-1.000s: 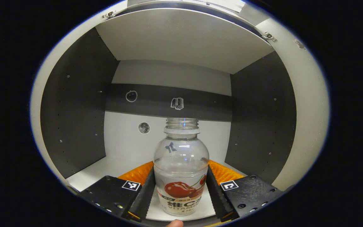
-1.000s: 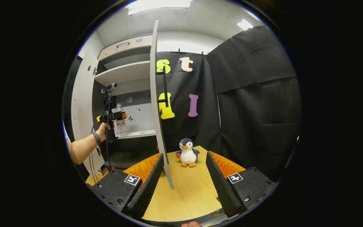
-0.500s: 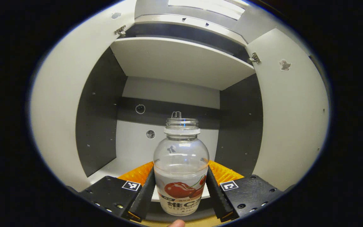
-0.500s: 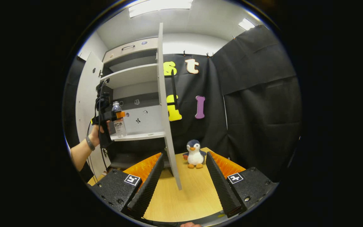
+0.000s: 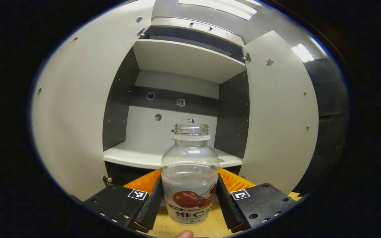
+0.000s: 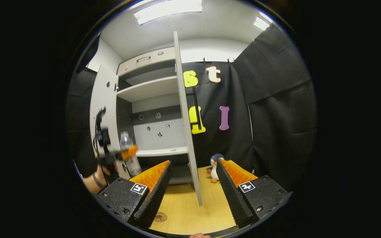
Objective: Grasp the bottle in the cabinet with the left hand and place it on the coaster, then close the right door with the right hand and the left door with the left hand.
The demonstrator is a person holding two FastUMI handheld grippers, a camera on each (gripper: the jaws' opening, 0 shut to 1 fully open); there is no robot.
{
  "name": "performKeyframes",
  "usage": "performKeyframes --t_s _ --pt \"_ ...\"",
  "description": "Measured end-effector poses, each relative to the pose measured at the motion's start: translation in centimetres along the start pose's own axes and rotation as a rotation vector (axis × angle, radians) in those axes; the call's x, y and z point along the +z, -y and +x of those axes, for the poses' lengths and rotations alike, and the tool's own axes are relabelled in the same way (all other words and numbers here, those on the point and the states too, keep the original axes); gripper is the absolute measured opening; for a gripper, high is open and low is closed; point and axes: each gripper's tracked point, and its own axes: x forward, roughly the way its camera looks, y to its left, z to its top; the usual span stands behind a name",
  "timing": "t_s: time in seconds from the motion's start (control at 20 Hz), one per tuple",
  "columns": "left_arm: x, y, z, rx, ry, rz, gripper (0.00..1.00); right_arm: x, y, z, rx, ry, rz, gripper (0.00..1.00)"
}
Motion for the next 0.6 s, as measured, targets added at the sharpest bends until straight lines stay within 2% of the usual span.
performKeyframes --t_s 0.35,0.5,0.6 --pt "-8.5 2.8 -5.1 0.056 0.037 0.114 0.76 5.5 1.0 -0.5 -0.048 0.082 -0.070 0.82" --pt "-11.4 4.3 -5.6 0.056 0.035 0.140 0.76 6.1 0.6 -0.3 -0.066 0.058 -0.131 0.83" --pt "-13.3 5.0 -6.0 0.066 0.035 0.138 0.76 6.1 -0.5 -0.3 -0.056 0.039 -0.128 0.82"
